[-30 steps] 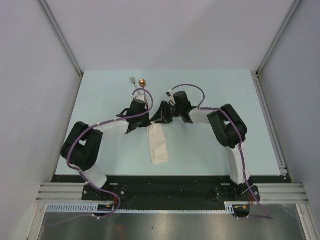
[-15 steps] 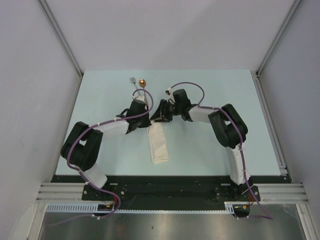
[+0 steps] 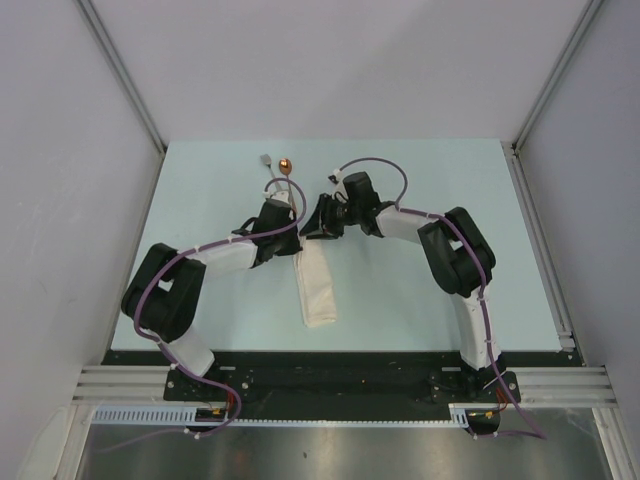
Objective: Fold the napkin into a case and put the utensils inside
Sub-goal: Stuff the top corner of the smaller-rectangle-folded napkin into the folded napkin.
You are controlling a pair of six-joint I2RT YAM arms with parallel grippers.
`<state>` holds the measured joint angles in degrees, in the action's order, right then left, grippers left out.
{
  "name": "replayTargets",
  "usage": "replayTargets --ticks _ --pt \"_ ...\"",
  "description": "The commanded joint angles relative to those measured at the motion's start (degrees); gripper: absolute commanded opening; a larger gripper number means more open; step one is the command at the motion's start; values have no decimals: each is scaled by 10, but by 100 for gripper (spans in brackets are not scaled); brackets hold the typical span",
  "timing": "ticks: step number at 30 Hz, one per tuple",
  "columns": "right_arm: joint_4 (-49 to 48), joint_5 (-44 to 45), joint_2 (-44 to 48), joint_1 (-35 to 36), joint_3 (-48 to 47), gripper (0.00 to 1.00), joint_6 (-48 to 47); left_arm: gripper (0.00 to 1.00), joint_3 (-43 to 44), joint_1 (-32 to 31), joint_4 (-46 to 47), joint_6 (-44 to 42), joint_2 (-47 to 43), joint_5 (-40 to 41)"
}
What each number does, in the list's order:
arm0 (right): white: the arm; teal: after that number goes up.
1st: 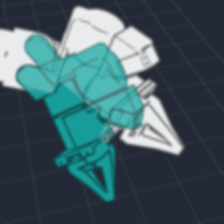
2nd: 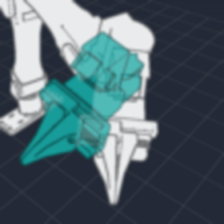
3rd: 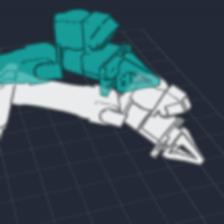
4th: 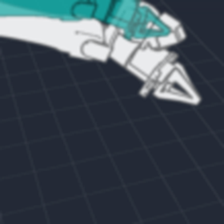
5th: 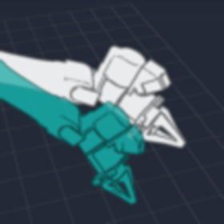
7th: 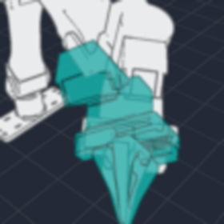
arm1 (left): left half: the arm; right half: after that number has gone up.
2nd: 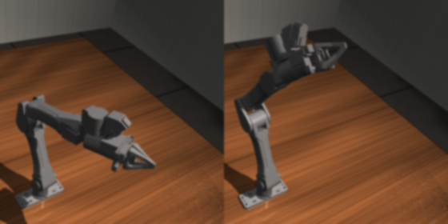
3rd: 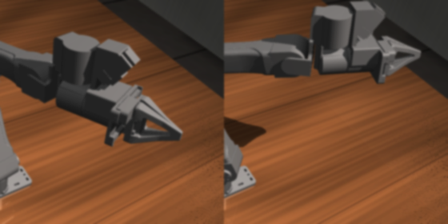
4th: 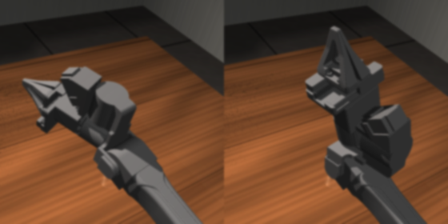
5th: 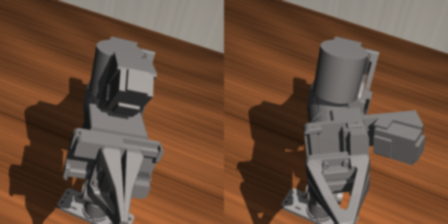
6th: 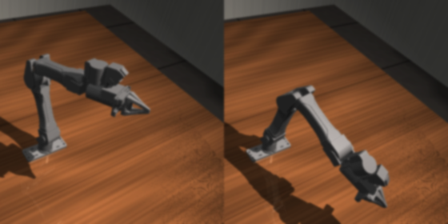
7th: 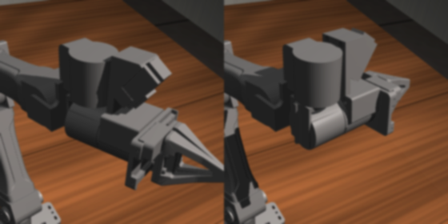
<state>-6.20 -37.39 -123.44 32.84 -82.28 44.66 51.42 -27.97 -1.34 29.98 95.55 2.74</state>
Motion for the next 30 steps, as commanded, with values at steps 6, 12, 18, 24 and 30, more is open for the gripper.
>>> replayTargets --ticks 6,12,18,24,30 --pt "29 9 -10 14 -54 36 -15 0 -4 4 11 4 -21 -14" --pt "60 24 -26 17 -74 36 -31 0 -3 5 12 6 -20 -19" --pt "97 36 -34 19 -86 38 -49 0 -4 5 11 8 -18 -20" --pt "93 34 -39 21 -96 37 -49 0 -7 6 11 8 -18 -23" --pt "94 42 -28 19 -89 2 -47 0 -4 7 12 9 -17 -20"
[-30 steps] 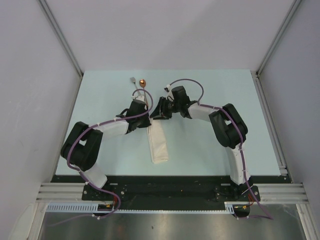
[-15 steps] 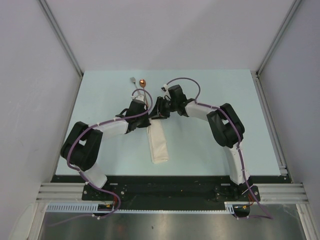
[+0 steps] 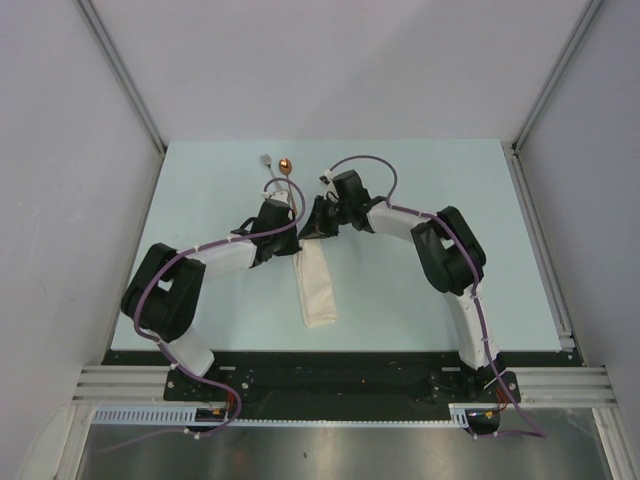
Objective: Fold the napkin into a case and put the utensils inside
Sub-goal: Stuff the top corner of the smaller-rectangle-folded napkin into the folded napkin.
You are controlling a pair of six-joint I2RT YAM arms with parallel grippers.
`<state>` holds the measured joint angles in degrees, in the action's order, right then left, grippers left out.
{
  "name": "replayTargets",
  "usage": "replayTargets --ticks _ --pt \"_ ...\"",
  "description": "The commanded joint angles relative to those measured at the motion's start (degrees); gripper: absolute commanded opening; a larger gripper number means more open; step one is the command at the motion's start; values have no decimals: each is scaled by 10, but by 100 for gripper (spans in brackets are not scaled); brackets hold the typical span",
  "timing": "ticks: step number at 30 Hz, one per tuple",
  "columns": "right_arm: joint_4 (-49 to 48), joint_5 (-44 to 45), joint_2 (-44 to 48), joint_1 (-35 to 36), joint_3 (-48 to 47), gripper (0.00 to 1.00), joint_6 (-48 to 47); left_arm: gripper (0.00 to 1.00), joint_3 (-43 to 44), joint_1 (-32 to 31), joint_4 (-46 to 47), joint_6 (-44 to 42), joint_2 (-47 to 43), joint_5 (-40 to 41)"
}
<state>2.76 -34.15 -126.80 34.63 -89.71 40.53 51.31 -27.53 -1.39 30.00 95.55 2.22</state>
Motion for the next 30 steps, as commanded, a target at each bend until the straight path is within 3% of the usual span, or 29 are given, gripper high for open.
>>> replayTargets --ticks 1,10,15,18,23,30 --pt "7 11 11 0 2 0 -5 0 -2 3 11 9 -18 -15" --pt "-73 -11 72 -21 124 0 39 1 0 5 12 13 -17 -6" --pt "-101 -20 79 -27 154 0 58 24 9 5 8 2 -26 15" --pt "-112 -26 80 -26 155 0 67 29 24 5 -3 -13 -19 20" --pt "-121 -30 86 -29 159 0 77 30 43 -4 -12 -35 -6 31" --pt "-127 -36 86 -28 161 0 87 21 72 -15 -27 -58 30 49"
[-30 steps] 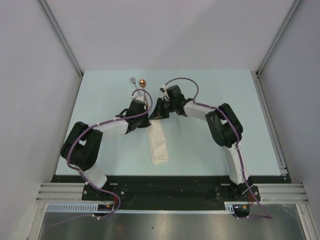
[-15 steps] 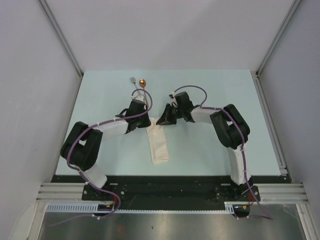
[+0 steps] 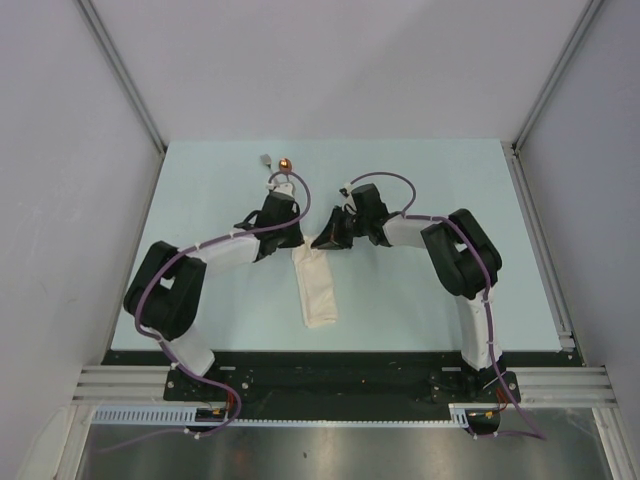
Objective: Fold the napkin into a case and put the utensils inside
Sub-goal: Stuff the top corner of the smaller-rectangle-folded napkin into the folded napkin.
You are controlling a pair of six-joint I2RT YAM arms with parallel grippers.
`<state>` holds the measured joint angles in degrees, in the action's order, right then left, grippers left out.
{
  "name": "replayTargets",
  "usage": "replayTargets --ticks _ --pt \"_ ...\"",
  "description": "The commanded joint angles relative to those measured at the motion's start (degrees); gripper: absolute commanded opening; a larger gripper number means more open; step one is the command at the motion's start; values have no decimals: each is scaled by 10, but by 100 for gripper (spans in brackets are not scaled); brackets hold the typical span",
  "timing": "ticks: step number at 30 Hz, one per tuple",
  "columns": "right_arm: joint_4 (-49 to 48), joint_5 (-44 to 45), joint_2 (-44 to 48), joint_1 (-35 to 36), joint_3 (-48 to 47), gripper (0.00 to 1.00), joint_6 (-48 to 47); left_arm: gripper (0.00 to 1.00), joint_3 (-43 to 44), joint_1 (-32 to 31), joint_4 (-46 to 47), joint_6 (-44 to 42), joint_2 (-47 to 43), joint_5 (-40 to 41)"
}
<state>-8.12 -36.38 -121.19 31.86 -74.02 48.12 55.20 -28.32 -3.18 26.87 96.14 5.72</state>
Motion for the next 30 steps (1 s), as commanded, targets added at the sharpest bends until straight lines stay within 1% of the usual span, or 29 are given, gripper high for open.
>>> replayTargets --ticks 1,4,7,9,14,18,22,30 --pt "-19 -14 30 0 5 0 14 20 39 -8 -18 -29 26 12" --pt "-20 -16 31 -1 5 0 14 23 32 -11 -20 -37 13 7" --pt "-22 -18 30 -2 5 0 15 25 25 -19 -24 -52 -1 19" --pt "-29 -20 29 -2 5 0 20 27 27 -26 -30 -63 1 39" --pt "-33 -25 26 0 8 0 22 32 33 -33 -42 -65 12 46" --pt "-36 -26 25 0 9 0 22 34 41 -40 -58 -69 19 69" --pt "-38 -25 23 0 10 0 25 33 48 -42 -61 -73 26 79" --pt "-35 -23 20 2 4 0 23 25 67 -44 -67 -81 43 82"
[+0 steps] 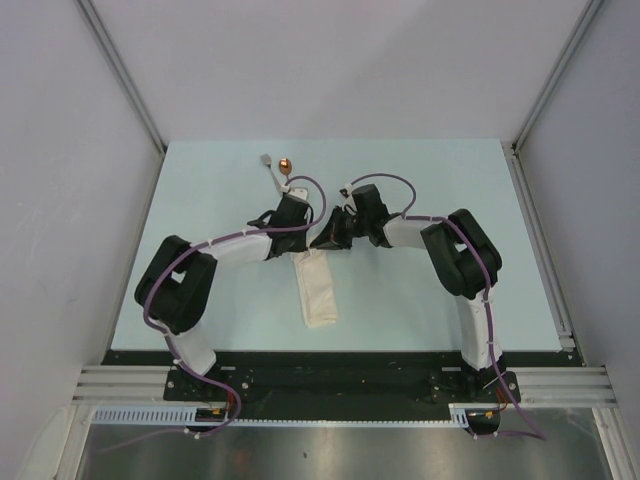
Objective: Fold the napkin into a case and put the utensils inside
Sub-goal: Stuff the top corner of the smaller-rectangle-folded napkin into the folded napkin.
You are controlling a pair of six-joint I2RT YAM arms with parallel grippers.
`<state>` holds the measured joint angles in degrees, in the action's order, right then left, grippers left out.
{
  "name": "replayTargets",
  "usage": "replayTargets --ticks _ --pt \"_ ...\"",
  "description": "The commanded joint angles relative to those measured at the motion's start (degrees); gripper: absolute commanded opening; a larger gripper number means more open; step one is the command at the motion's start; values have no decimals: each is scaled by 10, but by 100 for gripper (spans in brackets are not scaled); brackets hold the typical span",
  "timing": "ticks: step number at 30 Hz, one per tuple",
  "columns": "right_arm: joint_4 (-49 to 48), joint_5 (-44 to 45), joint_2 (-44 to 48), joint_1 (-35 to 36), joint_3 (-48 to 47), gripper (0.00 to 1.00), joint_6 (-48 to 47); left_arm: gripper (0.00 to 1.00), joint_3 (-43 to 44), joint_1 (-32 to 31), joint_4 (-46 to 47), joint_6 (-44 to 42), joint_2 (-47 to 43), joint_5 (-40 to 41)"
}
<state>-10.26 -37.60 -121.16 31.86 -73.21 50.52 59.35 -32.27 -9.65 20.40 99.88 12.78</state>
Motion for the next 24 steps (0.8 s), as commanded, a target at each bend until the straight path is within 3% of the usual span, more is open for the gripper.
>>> replayTargets --ticks 1,4,7,13,24 --pt "-13 -10 17 2 -5 0 0 24 30 -7 -3 -17 8 12" --pt "-12 -10 16 2 -7 0 0 22 30 -8 -1 -16 10 12" --pt "-9 -9 14 6 -11 0 -1 12 36 -8 -3 -15 14 15" --pt "-6 3 10 14 -16 0 15 0 32 -8 1 -9 -7 20" --pt "-20 21 -21 23 -28 0 68 0 -7 -7 27 15 -50 12"
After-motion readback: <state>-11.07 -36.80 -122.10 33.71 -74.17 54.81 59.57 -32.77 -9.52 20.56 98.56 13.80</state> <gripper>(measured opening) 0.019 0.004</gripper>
